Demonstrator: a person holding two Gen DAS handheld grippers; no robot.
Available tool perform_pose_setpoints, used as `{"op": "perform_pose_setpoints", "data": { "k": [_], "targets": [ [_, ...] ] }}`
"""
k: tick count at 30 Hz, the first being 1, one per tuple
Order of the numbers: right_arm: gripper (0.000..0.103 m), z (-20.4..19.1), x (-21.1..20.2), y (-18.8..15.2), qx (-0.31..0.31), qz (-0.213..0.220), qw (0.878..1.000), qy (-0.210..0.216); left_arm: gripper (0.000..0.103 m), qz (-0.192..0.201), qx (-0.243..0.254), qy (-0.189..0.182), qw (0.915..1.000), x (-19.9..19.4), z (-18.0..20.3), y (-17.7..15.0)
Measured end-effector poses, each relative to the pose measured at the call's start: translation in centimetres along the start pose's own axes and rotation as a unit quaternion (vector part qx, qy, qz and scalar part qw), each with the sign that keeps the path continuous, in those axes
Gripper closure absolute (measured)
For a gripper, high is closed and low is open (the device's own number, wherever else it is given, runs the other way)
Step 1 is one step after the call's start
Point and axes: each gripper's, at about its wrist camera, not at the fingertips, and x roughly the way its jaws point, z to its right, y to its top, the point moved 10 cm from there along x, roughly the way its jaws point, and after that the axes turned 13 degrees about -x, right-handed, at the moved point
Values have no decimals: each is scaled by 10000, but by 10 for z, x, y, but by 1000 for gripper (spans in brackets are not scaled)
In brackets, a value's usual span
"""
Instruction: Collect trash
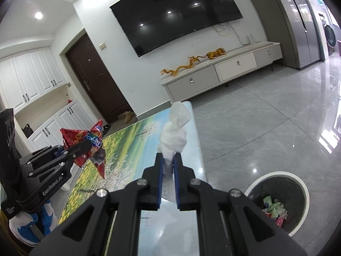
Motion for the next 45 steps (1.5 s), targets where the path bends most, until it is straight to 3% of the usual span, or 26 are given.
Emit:
{"op": "perform_pose_setpoints", "data": {
  "k": [7,11,16,18,21,23,27,30,37,41,45],
  "targets": [
    [94,73,-8,-22,537,-175,9969,-551,91,-669,349,-929,9928,31,74,-10],
    [94,120,-10,-45,869,-435,9909,-932,91,-1171,563,-1530,9797,54,123,-22],
    [93,174,-9,-83,1331,-868,9781,-1347,89,-1691,772,-2025,9615,77,177,-39],
    [92,189,-6,-98,1497,-1022,9726,-1455,82,-1875,824,-2134,9552,87,193,-47],
    [91,209,-1,-117,1729,-1200,9653,-1548,59,-2059,688,-2332,9479,99,209,-57],
    [91,219,3,-127,1791,-1342,9607,-1642,37,-2067,580,-2402,9467,104,217,-58],
    [86,229,8,-145,1932,-1570,9520,-1779,27,-2101,404,-2616,9412,106,222,-58],
    [73,235,4,-156,2019,-1646,9474,-1862,24,-2068,319,-2628,9419,105,217,-55],
    [71,235,-3,-157,2080,-1624,9459,-1887,23,-1912,112,-2522,9485,97,205,-43],
    [70,222,-11,-136,1911,-1415,9529,-1884,19,-1661,39,-2358,9575,84,184,-31],
    [61,194,-25,-97,1572,-1069,9643,-1842,15,-1146,-146,-2098,9709,62,143,-3]
  ]
}}
